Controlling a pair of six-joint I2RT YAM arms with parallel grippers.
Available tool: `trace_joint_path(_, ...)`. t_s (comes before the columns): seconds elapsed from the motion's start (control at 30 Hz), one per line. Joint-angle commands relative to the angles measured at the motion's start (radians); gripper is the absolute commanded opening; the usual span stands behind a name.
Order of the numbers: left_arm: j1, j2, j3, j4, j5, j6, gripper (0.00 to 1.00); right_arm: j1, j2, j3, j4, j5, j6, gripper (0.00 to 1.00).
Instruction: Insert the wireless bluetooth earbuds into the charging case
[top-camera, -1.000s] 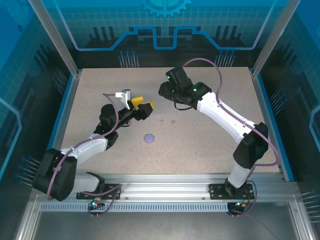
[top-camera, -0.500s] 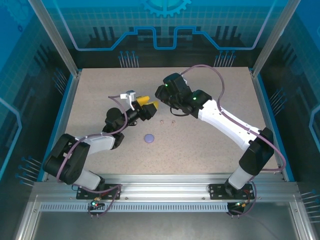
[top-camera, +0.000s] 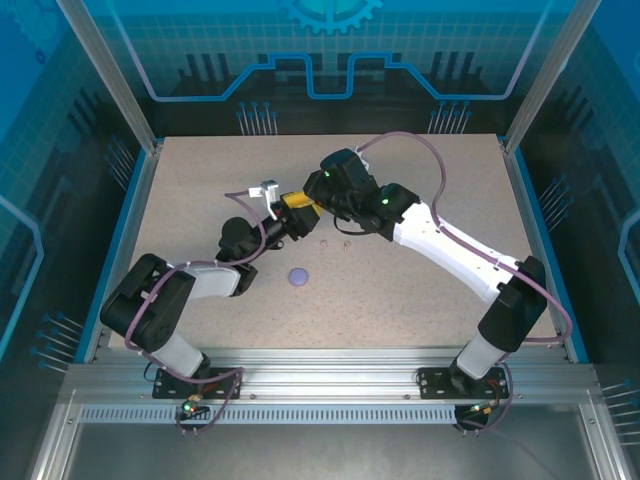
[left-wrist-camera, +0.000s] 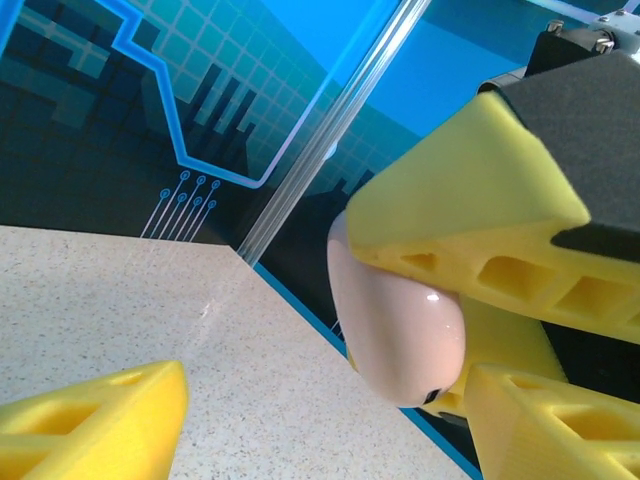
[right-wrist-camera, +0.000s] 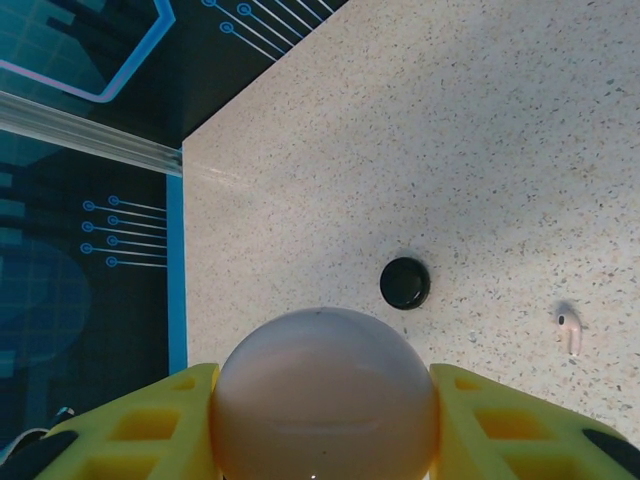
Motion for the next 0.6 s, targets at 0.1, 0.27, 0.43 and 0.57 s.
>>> trace_joint_path(0.1,-0.022,0.004,0.038,0.067,-0.033,0.013,0.68,0.019,-0.046,-0.032,0.045,0.028,0.032,0.32)
trace_joint_path(0.27,-0.020,-0.003,0.038,0.067,-0.045,0.021,0.57,0.019,-0.059,-0.043,0.049,0.031,0.032,0.32)
trace_joint_path(0.43,-0.020,-0.002,0.047,0.067,-0.046,0.019,0.48,0.019,-0.067,-0.053,0.055,0.024,0.034,0.32)
trace_joint_path(0.57,-0.022,0.003,0.056,0.067,-0.039,0.011,0.42,0.021,-0.071,-0.062,0.071,0.013,0.037,0.32)
